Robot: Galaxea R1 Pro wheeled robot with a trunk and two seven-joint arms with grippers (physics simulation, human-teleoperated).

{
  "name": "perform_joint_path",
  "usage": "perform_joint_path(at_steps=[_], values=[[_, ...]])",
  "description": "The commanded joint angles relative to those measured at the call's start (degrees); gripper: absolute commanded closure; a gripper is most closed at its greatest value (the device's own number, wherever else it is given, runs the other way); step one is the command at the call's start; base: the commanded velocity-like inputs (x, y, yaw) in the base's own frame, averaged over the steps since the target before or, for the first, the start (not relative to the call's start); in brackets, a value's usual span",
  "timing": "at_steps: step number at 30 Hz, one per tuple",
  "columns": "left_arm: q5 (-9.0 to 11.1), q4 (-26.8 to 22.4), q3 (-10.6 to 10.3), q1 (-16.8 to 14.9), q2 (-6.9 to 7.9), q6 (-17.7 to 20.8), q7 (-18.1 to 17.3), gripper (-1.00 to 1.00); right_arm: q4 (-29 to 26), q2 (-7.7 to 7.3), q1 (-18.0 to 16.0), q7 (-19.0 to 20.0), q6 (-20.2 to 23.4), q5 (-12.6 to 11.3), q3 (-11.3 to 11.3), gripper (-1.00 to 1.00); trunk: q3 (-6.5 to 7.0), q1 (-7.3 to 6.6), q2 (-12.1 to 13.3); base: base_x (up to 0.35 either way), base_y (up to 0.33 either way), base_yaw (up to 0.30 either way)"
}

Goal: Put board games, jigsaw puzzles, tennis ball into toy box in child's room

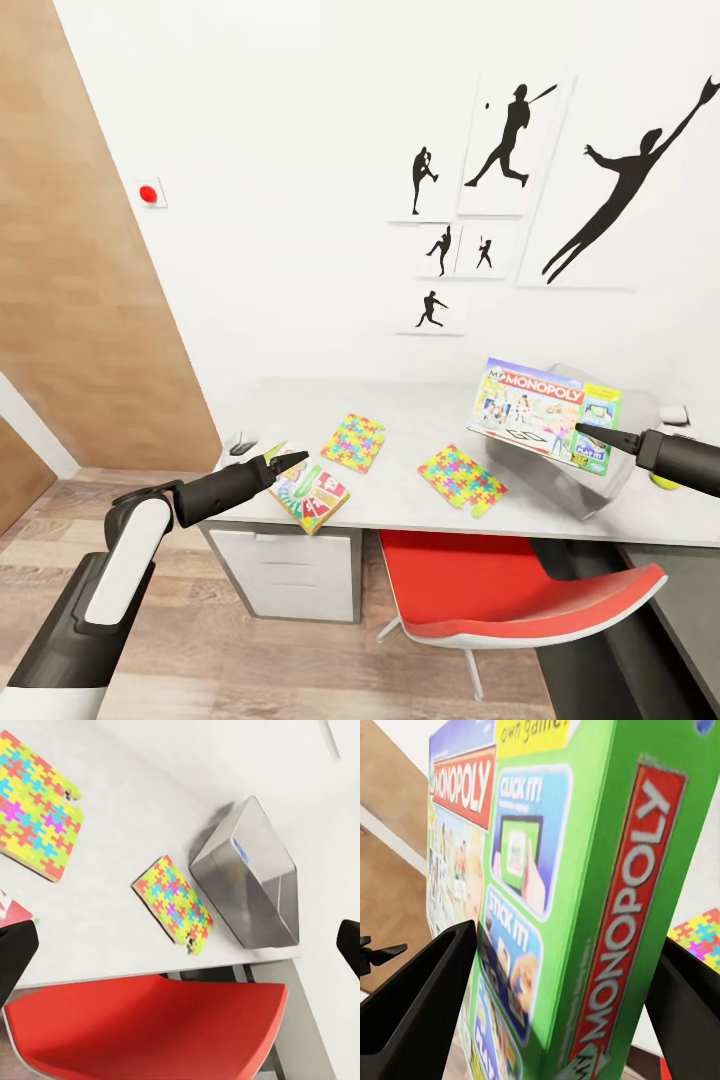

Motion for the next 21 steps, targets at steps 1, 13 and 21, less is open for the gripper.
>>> perform_joint_path(at_steps=[1,13,21], values=[[-0.3,0.0,0.0,-0.1,0.03,0.1,-0.4,-1.0,0.0,0.0,-0.1,0.4,0.2,0.3,0.0,1.0,-0.11,0.03,-0.1,0.0,0.0,0.0],[-0.3,0.0,0.0,-0.1,0.03,0.1,-0.4,-1.0,0.0,0.0,-0.1,0.4,0.2,0.3,0.0,1.0,-0.11,0.03,-0.1,0.0,0.0,0.0],[0.4,0.8,-0.3,-0.6,-0.28,-0.1,-0.1,-1.0,0.0,-2.13,0.2,-0.9,0.2,-0.1,-1.9,1.0,-0.11,0.03,-0.1,0.0,0.0,-0.128]])
